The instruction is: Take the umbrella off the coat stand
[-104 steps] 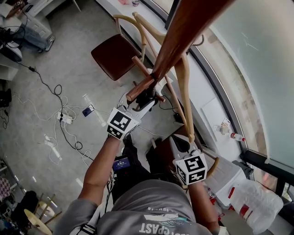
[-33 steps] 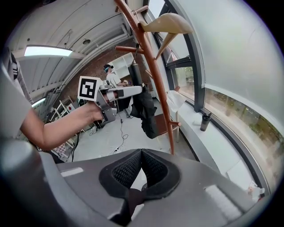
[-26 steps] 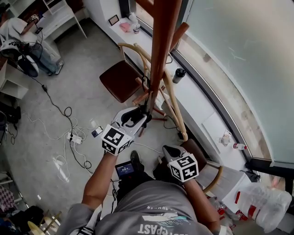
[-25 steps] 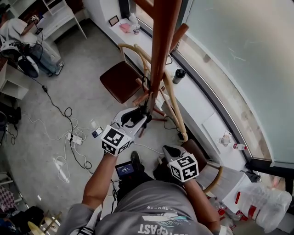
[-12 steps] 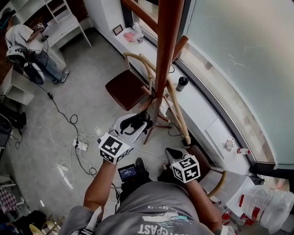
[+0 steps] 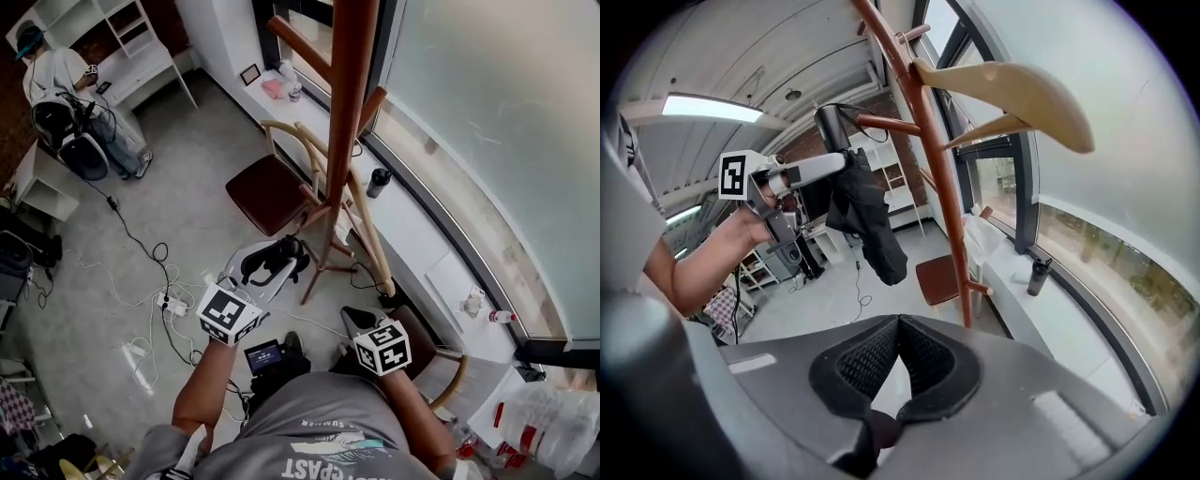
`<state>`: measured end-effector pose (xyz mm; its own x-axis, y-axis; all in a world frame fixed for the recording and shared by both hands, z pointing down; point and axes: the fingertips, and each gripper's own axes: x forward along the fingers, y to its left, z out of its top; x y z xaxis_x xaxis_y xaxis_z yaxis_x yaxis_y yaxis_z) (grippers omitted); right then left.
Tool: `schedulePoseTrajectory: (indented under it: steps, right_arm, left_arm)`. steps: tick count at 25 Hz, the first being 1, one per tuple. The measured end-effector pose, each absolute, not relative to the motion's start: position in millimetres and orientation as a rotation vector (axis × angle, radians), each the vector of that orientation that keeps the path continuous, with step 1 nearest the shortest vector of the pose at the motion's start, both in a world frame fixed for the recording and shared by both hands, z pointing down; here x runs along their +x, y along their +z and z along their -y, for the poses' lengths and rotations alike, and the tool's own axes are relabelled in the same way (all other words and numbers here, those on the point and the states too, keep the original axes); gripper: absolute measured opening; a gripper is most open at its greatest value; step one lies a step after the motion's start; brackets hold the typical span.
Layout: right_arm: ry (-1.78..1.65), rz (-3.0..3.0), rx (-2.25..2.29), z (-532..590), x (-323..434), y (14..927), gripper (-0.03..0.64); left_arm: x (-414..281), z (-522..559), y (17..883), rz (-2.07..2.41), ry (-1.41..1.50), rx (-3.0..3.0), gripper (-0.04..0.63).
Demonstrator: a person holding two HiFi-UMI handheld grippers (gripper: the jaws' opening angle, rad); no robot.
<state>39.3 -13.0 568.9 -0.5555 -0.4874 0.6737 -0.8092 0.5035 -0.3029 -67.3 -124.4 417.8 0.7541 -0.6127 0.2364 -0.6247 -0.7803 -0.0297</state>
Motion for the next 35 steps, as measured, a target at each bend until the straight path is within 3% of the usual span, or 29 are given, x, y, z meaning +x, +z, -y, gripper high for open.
schedulePoseTrajectory:
  steps: [35]
  right_arm:
    - [0.838, 2.267, 1.12, -9.6, 30.7, 547.8, 0.002]
  left_arm:
    - [-124.7, 85.6, 387.1, 1.115, 0.342, 2.866, 0.137]
